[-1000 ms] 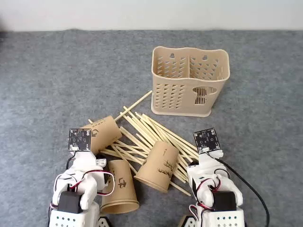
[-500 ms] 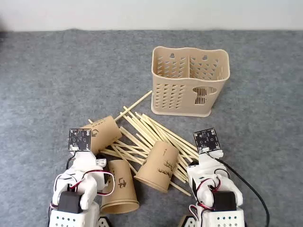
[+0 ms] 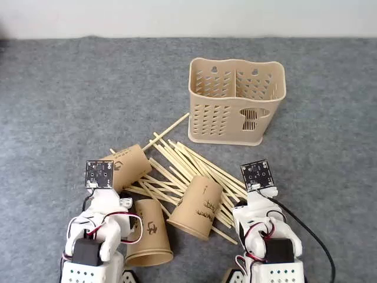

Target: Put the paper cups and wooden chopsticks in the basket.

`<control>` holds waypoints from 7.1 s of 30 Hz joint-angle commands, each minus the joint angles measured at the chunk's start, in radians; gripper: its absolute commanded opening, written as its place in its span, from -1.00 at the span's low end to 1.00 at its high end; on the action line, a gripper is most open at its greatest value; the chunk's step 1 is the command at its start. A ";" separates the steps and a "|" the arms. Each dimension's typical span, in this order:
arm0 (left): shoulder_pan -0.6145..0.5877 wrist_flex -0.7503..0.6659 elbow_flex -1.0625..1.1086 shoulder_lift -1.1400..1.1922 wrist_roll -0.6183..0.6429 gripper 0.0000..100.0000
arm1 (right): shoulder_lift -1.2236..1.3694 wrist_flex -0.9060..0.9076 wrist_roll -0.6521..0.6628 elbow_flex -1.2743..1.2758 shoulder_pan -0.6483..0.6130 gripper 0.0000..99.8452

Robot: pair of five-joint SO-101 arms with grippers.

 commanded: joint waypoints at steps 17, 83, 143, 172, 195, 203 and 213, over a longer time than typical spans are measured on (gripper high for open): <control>-0.002 0.005 -0.010 -0.014 0.003 -0.97 | -0.007 0.010 0.012 0.017 0.004 -0.98; -0.601 -0.094 -0.277 -0.014 -0.199 -0.97 | 0.054 0.117 0.259 -0.522 -0.519 -0.86; -0.598 -0.183 -0.206 -0.014 -0.201 -0.97 | 1.024 -0.189 0.453 -0.807 -0.387 -0.91; -0.597 -0.203 -0.193 -0.014 -0.201 -0.97 | 0.720 0.154 0.451 -0.881 -0.456 -0.53; -0.597 -0.204 -0.191 -0.014 -0.201 -0.97 | 0.722 -0.608 0.503 -0.367 -0.394 -0.52; -0.597 -0.203 -0.191 -0.014 -0.201 -0.97 | 0.713 -0.636 0.505 -0.368 -0.394 -1.00; -0.597 -0.203 -0.191 -0.014 -0.201 -0.97 | 0.717 -0.309 0.503 -0.654 -0.295 -0.98</control>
